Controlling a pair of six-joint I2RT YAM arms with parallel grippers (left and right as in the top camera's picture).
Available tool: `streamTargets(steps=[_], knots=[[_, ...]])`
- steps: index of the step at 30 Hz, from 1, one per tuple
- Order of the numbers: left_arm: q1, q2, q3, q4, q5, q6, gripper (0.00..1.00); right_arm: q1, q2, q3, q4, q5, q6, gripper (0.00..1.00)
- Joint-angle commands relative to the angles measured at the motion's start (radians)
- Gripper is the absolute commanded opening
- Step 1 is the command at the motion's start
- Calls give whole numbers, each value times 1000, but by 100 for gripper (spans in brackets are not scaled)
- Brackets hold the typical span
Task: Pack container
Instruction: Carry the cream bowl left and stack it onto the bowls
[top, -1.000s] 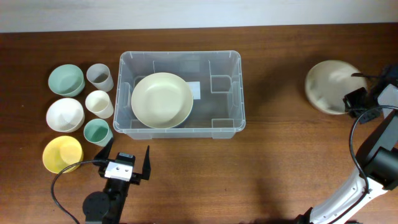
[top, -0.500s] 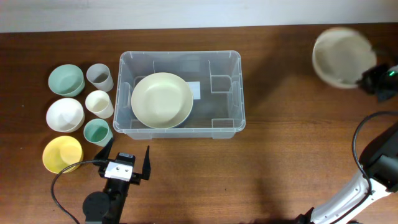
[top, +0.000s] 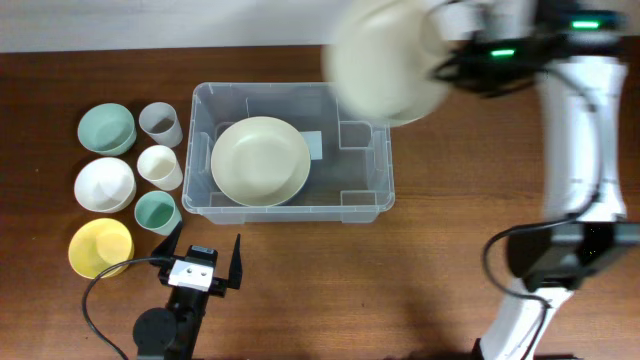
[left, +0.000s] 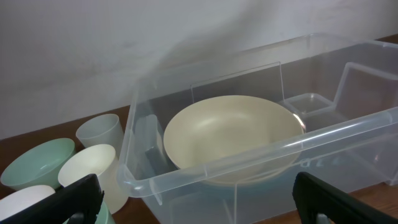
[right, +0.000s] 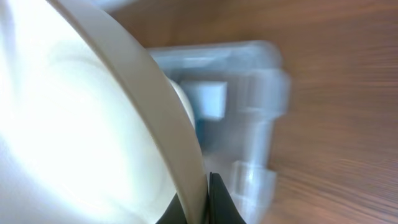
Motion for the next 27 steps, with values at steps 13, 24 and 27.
streamTargets(steps=[13, 24, 27], knots=[[0, -7, -8, 0, -7, 12, 100, 399, 230, 11, 110, 233, 168, 4], [0, -7, -8, 0, -7, 12, 100, 435, 349, 11, 135, 178, 168, 4], [0, -7, -8, 0, -7, 12, 100, 442, 358, 11, 136, 178, 168, 5]])
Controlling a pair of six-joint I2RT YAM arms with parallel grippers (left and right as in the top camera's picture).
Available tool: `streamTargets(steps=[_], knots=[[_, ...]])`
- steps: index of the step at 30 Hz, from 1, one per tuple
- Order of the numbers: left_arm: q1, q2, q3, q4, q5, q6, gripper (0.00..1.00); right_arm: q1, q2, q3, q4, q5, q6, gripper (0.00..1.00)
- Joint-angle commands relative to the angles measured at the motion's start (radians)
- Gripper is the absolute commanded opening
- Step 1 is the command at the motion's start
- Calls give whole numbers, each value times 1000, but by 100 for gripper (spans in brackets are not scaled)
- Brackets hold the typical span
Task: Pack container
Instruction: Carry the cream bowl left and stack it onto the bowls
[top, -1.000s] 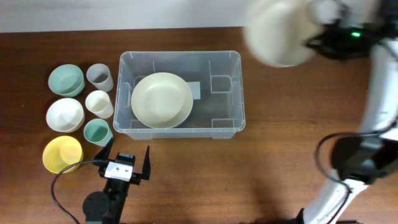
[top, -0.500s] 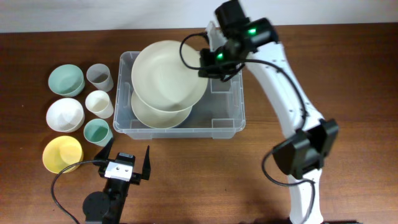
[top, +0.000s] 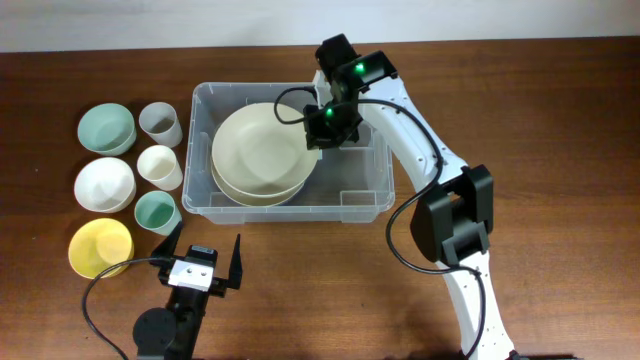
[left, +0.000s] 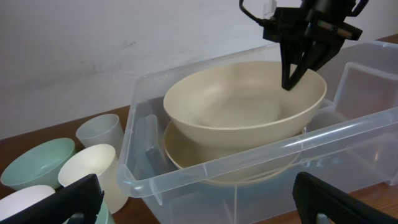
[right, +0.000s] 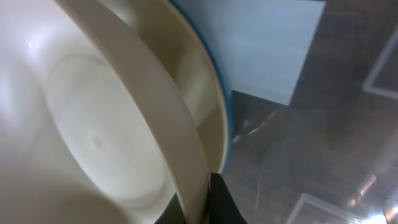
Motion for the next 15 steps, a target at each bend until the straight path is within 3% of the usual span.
streamTargets(steps=[1, 9, 15], knots=[[0, -7, -8, 0, -7, 12, 100, 21, 8, 11, 7, -31, 8, 5], [0, -7, -8, 0, -7, 12, 100, 27, 20, 3, 22, -31, 8, 15], [0, -7, -8, 0, -7, 12, 100, 28, 21, -43, 46, -32, 9, 14]])
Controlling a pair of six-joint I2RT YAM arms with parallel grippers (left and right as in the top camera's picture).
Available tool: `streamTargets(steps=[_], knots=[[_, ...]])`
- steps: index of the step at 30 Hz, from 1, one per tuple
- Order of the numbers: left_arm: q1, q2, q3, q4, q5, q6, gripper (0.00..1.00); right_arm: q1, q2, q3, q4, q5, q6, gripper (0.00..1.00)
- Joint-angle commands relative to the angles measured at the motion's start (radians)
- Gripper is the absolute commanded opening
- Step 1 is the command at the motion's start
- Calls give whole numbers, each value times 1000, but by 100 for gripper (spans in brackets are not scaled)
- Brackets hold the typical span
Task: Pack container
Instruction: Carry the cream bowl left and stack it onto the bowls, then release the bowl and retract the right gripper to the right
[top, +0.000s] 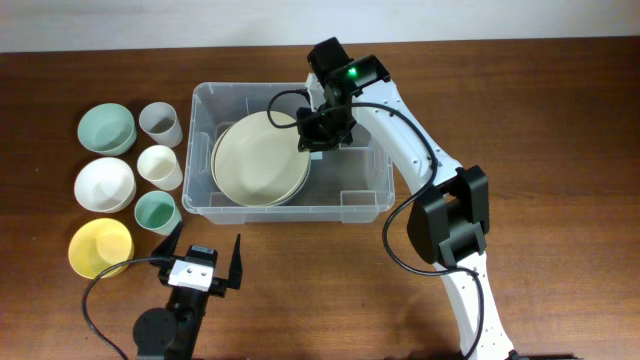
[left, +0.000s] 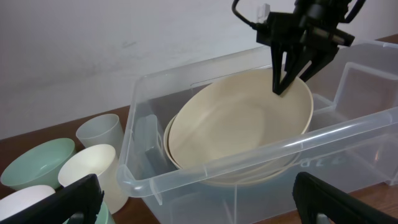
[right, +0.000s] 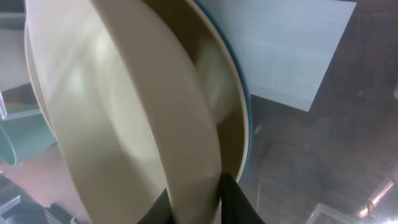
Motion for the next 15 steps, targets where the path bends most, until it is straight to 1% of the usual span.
streamTargets(steps=[1, 3, 9, 10, 11, 15], knots=[[0, -7, -8, 0, -7, 12, 100, 8, 16, -47, 27, -26, 5, 11], [0, -7, -8, 0, -7, 12, 100, 8, 16, -69, 47, -44, 5, 10], [0, -7, -8, 0, -7, 12, 100, 8, 16, -98, 68, -60, 8, 11], [0, -7, -8, 0, -7, 12, 100, 8, 16, -98, 68, -60, 8, 15], [0, -7, -8, 0, -7, 12, 100, 8, 16, -98, 68, -60, 8, 21], [0, -7, -8, 0, -7, 12, 100, 4, 16, -98, 67, -58, 8, 53]])
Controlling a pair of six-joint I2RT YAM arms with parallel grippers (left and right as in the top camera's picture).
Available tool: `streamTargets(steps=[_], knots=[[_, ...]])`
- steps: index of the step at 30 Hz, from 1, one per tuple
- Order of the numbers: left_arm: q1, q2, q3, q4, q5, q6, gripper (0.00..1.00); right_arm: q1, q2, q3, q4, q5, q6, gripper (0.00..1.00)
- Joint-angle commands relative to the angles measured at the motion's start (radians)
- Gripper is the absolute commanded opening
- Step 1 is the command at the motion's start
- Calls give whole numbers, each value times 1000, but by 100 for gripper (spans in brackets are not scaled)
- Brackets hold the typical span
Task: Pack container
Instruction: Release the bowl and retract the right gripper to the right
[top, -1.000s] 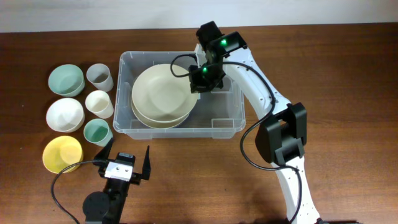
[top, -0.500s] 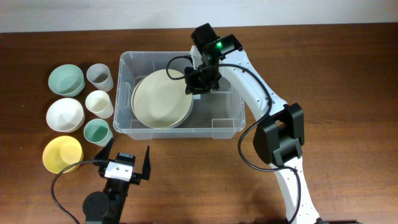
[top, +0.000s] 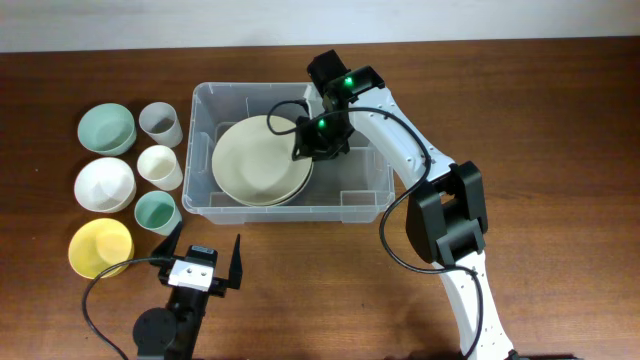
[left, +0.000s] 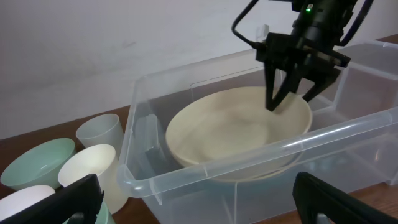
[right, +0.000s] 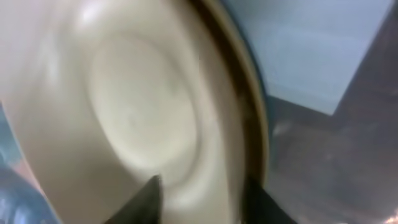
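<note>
Two cream bowls (top: 255, 165) lie nested in the left part of the clear plastic container (top: 385, 190); the left wrist view shows the top bowl (left: 236, 130) sitting level. My right gripper (top: 312, 145) is down inside the container at the bowls' right rim. Its fingers (right: 149, 199) stand apart on either side of the rim, open, and the same spread shows on the right gripper (left: 292, 99) from the front. My left gripper (top: 200, 262) rests open near the table's front edge, holding nothing.
Left of the container stand a green bowl (top: 106, 128), a grey cup (top: 160, 124), a cream cup (top: 160, 166), a white bowl (top: 104, 184), a teal cup (top: 156, 212) and a yellow bowl (top: 100, 247). The container's right part has moulded dividers (top: 355, 135).
The top bowl was tilted with my right gripper shut on its rim. Now it lies flat in the lower bowl and the jaws are apart. The left arm has not moved.
My right gripper first held a cream bowl high above the container's right end, with one bowl inside. Then the held bowl was over that bowl, then leaning in it. Now it is nested flat and let go.
</note>
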Motion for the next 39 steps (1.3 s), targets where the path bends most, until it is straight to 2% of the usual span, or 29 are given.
streamTargets(steps=[1, 6, 15, 23, 28, 31, 39], knots=[[0, -7, -8, 0, -7, 12, 100, 3, 6, -6, -3, 2, -2, 58], [0, -7, -8, 0, -7, 12, 100, 3, -3, 32, -30, 82, -10, 75], [0, -7, -8, 0, -7, 12, 100, -16, -52, 256, -128, 98, -37, 90], [0, -7, -8, 0, -7, 12, 100, -86, -62, 607, -316, 106, -63, 93], [0, -7, -8, 0, -7, 12, 100, -200, -73, 902, -483, 258, -40, 99], [0, -7, -8, 0, -7, 12, 100, -296, -121, 893, -529, 334, -15, 99], [0, -7, -8, 0, -7, 12, 100, -583, -144, 876, -529, 350, 21, 99]])
